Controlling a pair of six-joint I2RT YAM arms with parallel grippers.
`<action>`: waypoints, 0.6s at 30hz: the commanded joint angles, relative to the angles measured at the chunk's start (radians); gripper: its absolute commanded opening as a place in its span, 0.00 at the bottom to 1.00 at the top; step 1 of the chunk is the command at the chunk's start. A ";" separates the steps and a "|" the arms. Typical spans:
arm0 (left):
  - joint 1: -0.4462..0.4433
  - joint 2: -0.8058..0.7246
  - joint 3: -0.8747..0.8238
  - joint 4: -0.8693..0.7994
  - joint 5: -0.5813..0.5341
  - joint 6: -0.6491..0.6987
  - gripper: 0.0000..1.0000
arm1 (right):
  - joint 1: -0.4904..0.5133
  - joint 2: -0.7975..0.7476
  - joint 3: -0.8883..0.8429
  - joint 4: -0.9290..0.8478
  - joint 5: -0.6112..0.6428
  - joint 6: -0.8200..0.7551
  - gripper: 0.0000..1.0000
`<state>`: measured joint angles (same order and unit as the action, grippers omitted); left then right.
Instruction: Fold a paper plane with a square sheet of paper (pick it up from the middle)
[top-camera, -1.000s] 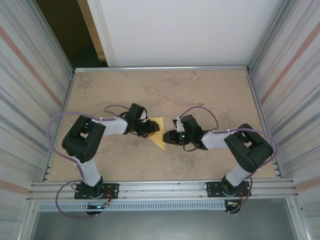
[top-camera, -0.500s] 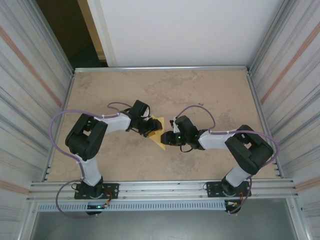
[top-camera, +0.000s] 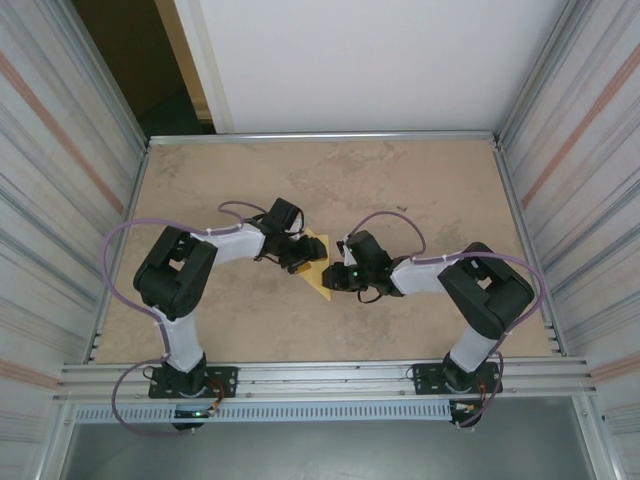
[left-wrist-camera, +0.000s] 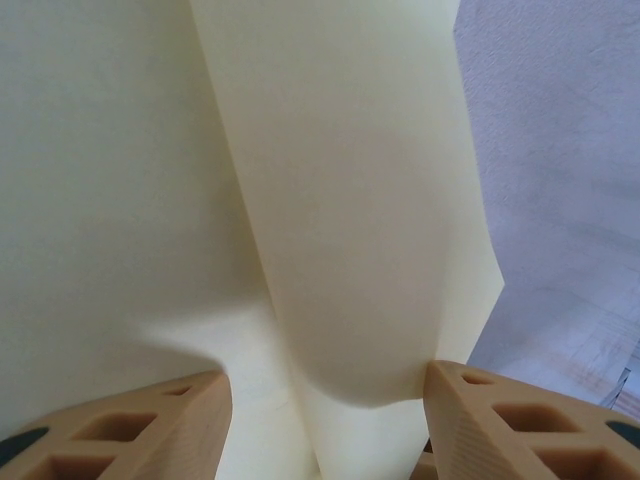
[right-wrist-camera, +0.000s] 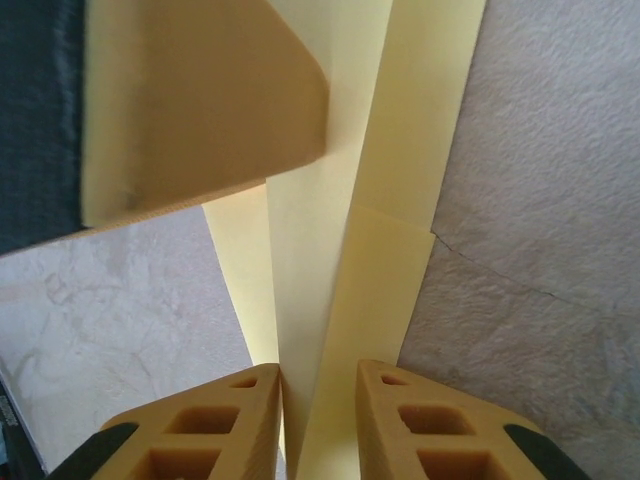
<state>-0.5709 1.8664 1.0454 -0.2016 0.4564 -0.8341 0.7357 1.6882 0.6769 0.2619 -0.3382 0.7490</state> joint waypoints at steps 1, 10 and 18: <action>-0.020 0.124 -0.074 -0.182 -0.119 0.016 0.57 | -0.003 0.020 0.010 0.021 -0.019 -0.005 0.22; -0.021 0.120 -0.068 -0.182 -0.110 0.020 0.57 | -0.025 0.029 -0.025 0.064 -0.063 0.014 0.14; -0.021 0.098 -0.051 -0.186 -0.097 0.027 0.57 | -0.041 0.041 -0.051 0.100 -0.094 0.029 0.10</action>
<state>-0.5716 1.8671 1.0569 -0.2161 0.4549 -0.8333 0.7044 1.7039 0.6437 0.3386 -0.4026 0.7559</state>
